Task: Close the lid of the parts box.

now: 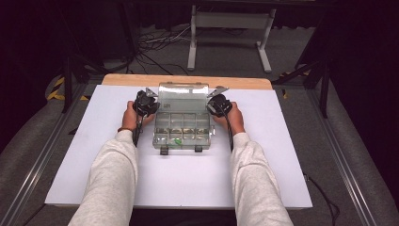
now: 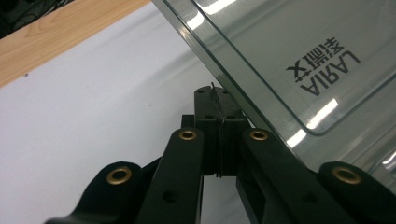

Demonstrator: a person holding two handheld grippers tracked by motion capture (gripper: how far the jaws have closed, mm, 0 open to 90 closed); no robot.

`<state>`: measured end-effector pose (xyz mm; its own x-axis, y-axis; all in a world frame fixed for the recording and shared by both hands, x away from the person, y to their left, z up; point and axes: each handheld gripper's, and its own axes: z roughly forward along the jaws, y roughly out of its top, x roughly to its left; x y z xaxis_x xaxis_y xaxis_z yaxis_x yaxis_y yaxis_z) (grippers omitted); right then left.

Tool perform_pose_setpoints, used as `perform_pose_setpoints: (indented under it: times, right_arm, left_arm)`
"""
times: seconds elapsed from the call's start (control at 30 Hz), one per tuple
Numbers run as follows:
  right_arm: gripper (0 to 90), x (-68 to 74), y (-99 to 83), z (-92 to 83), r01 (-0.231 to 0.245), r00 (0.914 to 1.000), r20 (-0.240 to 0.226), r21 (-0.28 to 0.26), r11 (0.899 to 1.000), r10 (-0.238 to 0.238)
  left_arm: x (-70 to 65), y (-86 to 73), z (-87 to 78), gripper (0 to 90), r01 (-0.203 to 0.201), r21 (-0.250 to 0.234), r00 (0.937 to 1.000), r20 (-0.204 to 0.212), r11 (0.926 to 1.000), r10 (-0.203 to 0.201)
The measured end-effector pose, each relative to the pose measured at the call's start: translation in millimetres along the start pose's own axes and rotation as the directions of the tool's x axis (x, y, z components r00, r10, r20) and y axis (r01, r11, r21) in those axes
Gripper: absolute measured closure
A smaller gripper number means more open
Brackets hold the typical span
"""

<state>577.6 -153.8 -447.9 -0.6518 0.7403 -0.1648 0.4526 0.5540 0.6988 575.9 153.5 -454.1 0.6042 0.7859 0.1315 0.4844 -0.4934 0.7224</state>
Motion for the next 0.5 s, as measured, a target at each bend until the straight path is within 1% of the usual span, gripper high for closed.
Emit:
perform_pose_setpoints:
  times: [0.03,0.17,0.23,0.27,0.37,0.47,0.5]
  right_arm:
    - [90.0,-0.1,0.2,-0.2,0.0,1.0,0.001,-0.004,1.0,0.0]
    - [90.0,-0.5,0.9,-1.4,-0.001,1.0,0.008,-0.012,1.0,0.001]
    - [90.0,-0.7,1.3,-2.3,-0.005,1.0,0.009,-0.016,1.0,0.005]
    - [90.0,-1.1,1.6,-2.8,-0.004,0.9999,0.01,-0.02,1.0,0.004]
    - [90.0,-1.0,2.9,-4.6,-0.01,0.9999,0.014,-0.024,1.0,0.01]
    - [90.0,-1.8,4.6,-6.2,-0.008,0.9998,0.015,-0.035,0.999,0.009]
    - [90.0,-2.1,5.2,-6.9,-0.017,0.9997,0.015,-0.038,0.999,0.018]
  left_arm:
    - [-0.4,0.6,-0.5,89.6,0.004,0.0,1.0,0.0,1.0,-0.004]
    - [-0.6,2.8,-1.7,89.7,-0.008,0.002,0.9999,-0.014,1.0,0.008]
    - [-1.4,3.6,-2.2,89.7,-0.005,-0.004,0.9999,-0.013,1.0,0.005]
    - [-1.9,4.2,-3.0,89.7,-0.005,-0.005,0.9998,-0.021,1.0,0.005]
    - [-1.3,5.8,-4.7,89.6,-0.016,-0.007,0.9996,-0.023,0.9998,0.016]
    - [-1.0,7.6,-8.1,89.2,-0.002,-0.025,0.9996,-0.028,0.9997,0.001]
    - [-0.8,8.7,-8.9,89.2,-0.002,-0.025,0.9996,-0.027,0.9997,0.001]
